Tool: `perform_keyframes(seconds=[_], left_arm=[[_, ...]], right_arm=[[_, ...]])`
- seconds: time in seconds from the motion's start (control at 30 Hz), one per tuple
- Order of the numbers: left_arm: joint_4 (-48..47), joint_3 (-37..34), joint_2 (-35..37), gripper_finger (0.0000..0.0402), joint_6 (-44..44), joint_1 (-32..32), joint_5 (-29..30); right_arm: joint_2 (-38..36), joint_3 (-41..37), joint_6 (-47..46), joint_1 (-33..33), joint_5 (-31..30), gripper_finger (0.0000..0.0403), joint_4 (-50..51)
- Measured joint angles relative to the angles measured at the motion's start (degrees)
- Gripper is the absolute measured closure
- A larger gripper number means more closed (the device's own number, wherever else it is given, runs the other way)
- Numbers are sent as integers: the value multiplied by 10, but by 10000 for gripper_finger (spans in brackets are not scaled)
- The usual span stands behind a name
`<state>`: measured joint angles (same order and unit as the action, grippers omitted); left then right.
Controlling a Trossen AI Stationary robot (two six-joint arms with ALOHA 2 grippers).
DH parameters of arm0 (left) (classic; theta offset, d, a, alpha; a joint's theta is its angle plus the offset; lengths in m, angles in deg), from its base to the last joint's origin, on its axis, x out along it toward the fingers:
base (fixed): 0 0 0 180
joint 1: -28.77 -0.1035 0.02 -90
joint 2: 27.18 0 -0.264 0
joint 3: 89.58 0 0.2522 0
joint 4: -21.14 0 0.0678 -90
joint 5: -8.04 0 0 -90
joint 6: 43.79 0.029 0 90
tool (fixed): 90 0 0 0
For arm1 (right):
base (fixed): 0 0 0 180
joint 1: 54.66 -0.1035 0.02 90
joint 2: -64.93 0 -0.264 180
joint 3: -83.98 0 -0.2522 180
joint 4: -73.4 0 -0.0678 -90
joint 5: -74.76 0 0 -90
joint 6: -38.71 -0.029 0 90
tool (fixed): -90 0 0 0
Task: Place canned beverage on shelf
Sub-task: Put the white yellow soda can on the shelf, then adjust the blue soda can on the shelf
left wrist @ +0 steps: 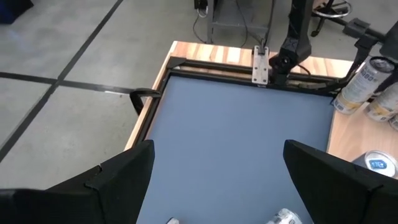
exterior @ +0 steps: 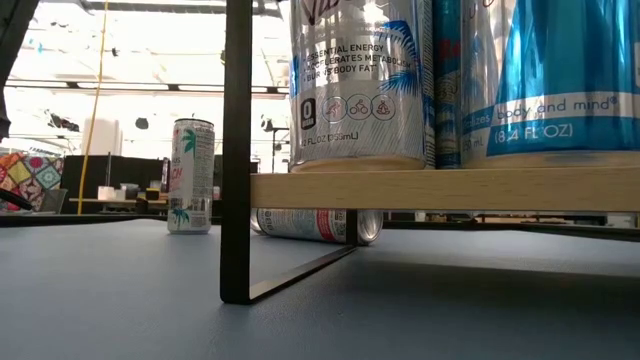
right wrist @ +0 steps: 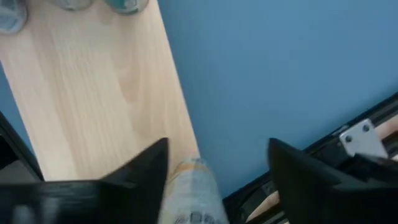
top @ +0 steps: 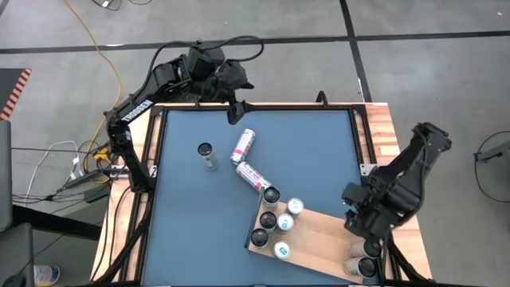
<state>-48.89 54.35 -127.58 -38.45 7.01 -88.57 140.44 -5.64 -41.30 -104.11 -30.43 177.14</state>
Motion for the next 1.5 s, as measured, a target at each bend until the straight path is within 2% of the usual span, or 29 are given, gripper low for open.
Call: perform_keyframes(seconds=[0.27,0.33,0.53,0.63,0.77,1.13,1.33,1.5], left_arm=[[-25,-3,0,58,17,0,3],[-28,-3,-1,58,17,0,2],[-32,-3,0,58,23,0,2],[-32,-3,0,58,25,0,2],[-33,-3,0,58,25,0,2],[-33,-3,0,58,18,0,2],[-34,-3,0,58,17,0,1],[-33,-3,0,58,16,0,1]], right_arm=[[-14,0,76,44,29,365,0],[-13,0,82,40,31,392,1],[-13,-21,43,32,49,381,0],[-12,-31,26,23,78,389,2],[-13,-31,8,13,81,401,-9],[-13,-31,-67,-41,105,402,-6],[-13,-31,-75,-47,102,402,-2],[-12,-15,-50,-29,60,402,0]])
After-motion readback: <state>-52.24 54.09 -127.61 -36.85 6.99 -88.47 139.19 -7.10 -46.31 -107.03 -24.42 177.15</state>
